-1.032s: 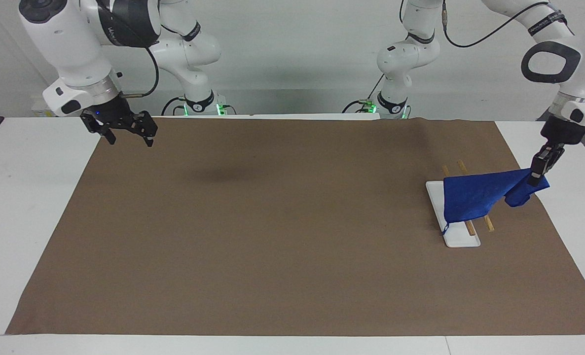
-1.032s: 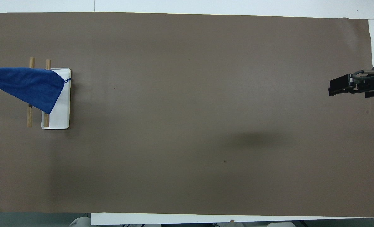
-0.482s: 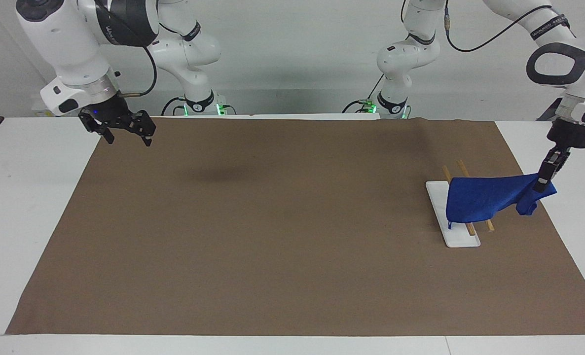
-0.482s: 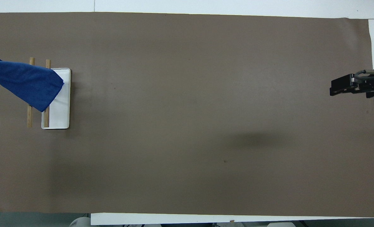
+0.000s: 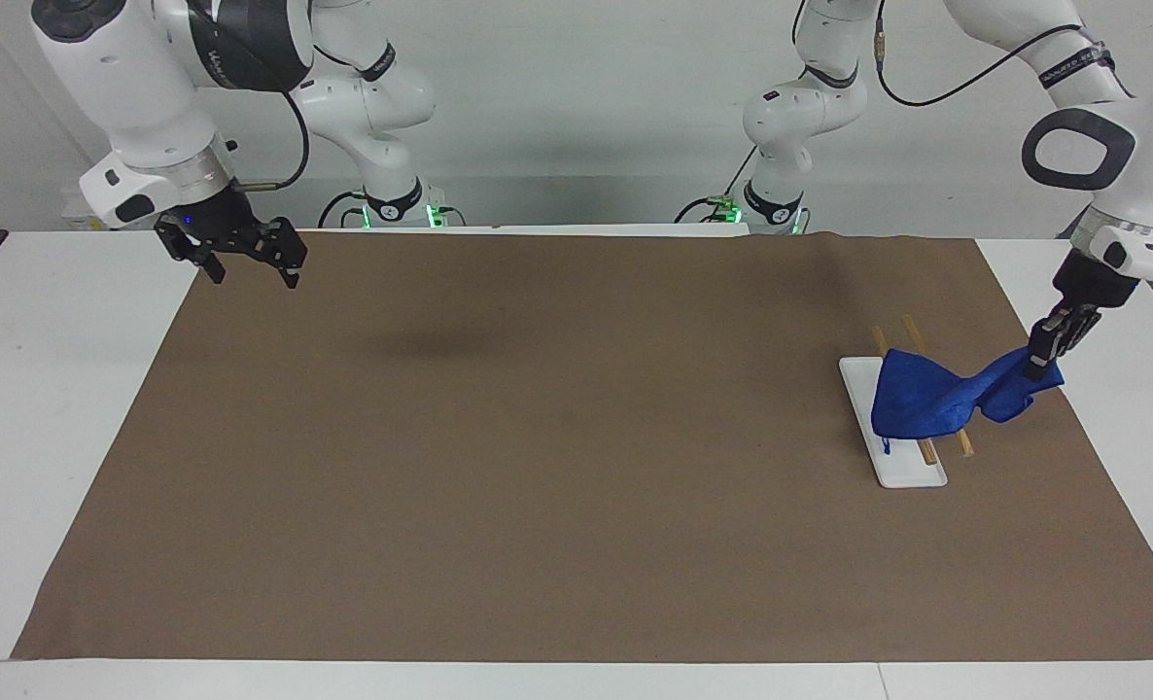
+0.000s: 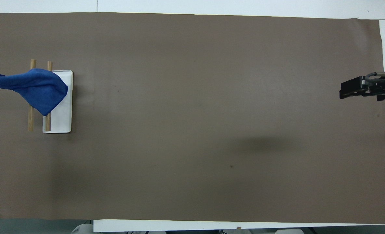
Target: Right arm passes towel to left arm to hang
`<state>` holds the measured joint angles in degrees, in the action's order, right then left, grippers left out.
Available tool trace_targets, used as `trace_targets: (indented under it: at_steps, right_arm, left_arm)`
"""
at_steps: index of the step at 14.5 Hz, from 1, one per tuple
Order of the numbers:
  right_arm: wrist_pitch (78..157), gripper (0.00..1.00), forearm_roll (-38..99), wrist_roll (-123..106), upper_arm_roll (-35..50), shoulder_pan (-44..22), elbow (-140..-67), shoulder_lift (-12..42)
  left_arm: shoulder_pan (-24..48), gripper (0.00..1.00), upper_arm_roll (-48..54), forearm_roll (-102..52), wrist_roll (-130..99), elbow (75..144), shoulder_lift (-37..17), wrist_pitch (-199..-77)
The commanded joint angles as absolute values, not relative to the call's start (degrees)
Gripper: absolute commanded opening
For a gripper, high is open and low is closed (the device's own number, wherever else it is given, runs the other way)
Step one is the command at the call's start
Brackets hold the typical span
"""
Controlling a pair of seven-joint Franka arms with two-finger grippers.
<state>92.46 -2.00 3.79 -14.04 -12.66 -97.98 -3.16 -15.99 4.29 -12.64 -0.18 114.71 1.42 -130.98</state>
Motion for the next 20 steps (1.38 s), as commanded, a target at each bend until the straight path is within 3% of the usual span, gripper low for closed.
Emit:
trace_targets:
  at_steps: [1, 2, 3, 4, 5, 6, 7, 15, 20]
  right_arm:
    - [93.1, 1.0, -2.1, 3.0, -14.4, -13.0, -98.8, -4.1]
    - [93.1, 1.0, -2.1, 3.0, -14.4, -13.0, -98.8, -4.1]
    - [93.1, 1.0, -2.1, 3.0, -14.4, -13.0, -98.8, -4.1]
    - [93.1, 1.0, -2.1, 2.9, -14.4, -13.0, -98.8, -4.1]
    - [93.1, 1.0, -2.1, 2.9, -14.4, -13.0, -98.8, -4.1]
    - [93.1, 1.0, -2.1, 2.9, -14.4, -13.0, -98.8, -4.1]
    - [93.1, 1.0, -2.1, 2.9, -14.4, -13.0, -98.8, -4.1]
    - [93.1, 1.0, -2.1, 3.0, -14.5, -13.1, -98.8, -4.1]
    - [93.1, 1.0, -2.1, 3.2, -14.5, -13.0, -98.9, -4.2]
  left_arm:
    - [-17.1, 0.17, 4.3, -8.3, 4.9, 116.5, 3.4, -129.6]
    - [-17.1, 0.28, 4.3, -8.3, 5.4, 116.5, 3.4, -129.5]
    - [-17.1, 0.5, 4.3, -8.2, 5.5, 116.5, 3.4, -129.3]
    - [-17.2, 0.63, 4.3, -7.7, 5.7, 116.5, 3.4, -129.1]
    - [-17.3, 0.7, 4.2, -6.9, 5.8, 116.5, 3.4, -128.9]
    - [-17.3, 0.95, 4.2, -5.3, 5.9, 116.4, 3.4, -128.7]
    - [-17.6, 1.0, 4.2, -3.5, 7.0, 115.9, 3.4, -128.3]
    - [-16.4, 1.0, 4.9, -1.3, 9.3, 104.3, 3.4, -108.6]
    - [-10.8, 1.0, 4.9, -1.2, 5.6, 94.9, 3.3, -90.2]
